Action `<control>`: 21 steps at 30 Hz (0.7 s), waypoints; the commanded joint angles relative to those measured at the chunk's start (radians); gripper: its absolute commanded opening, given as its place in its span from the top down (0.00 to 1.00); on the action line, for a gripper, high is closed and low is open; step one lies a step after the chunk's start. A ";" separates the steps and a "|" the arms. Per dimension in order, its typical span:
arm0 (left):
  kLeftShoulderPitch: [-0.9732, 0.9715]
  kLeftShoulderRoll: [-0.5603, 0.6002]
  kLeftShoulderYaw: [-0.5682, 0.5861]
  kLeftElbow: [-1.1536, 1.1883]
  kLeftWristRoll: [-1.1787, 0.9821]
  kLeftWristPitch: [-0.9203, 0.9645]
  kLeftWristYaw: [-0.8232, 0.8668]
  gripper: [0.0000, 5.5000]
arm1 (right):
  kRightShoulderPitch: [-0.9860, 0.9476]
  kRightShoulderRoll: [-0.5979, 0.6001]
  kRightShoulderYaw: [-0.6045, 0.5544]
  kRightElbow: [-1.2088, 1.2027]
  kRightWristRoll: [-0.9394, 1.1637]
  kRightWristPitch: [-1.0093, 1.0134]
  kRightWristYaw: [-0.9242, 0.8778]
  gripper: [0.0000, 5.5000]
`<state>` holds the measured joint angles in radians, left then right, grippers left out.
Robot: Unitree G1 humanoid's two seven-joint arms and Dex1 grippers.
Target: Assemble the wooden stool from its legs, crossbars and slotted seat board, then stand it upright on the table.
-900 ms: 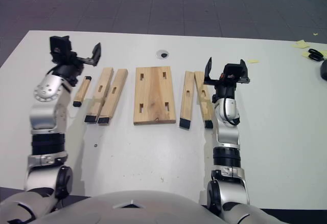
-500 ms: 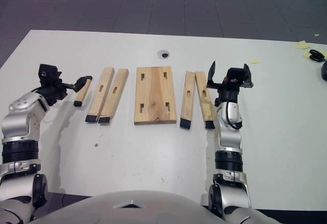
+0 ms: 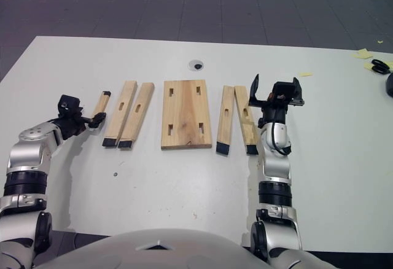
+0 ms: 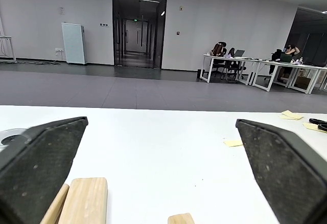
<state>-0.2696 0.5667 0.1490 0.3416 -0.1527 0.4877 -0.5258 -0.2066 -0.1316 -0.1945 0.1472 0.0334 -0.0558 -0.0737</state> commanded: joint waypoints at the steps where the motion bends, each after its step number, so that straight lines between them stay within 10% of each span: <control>1: 0.026 0.018 -0.021 0.037 0.001 0.037 -0.042 0.36 | -0.004 -0.002 -0.004 -0.008 0.003 0.010 -0.002 0.02; 13: 0.061 0.015 -0.031 0.067 0.004 0.012 -0.054 0.76 | -0.009 -0.004 0.000 -0.008 0.005 0.011 0.005 0.02; 21: -0.099 -0.088 0.108 -0.120 -0.097 -0.138 0.100 0.77 | -0.045 -0.013 0.020 -0.070 0.041 0.068 0.063 0.02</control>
<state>-0.2747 0.4973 0.2146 0.3111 -0.2205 0.4047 -0.4673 -0.2170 -0.1355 -0.1867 0.1251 0.0436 -0.0303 -0.0458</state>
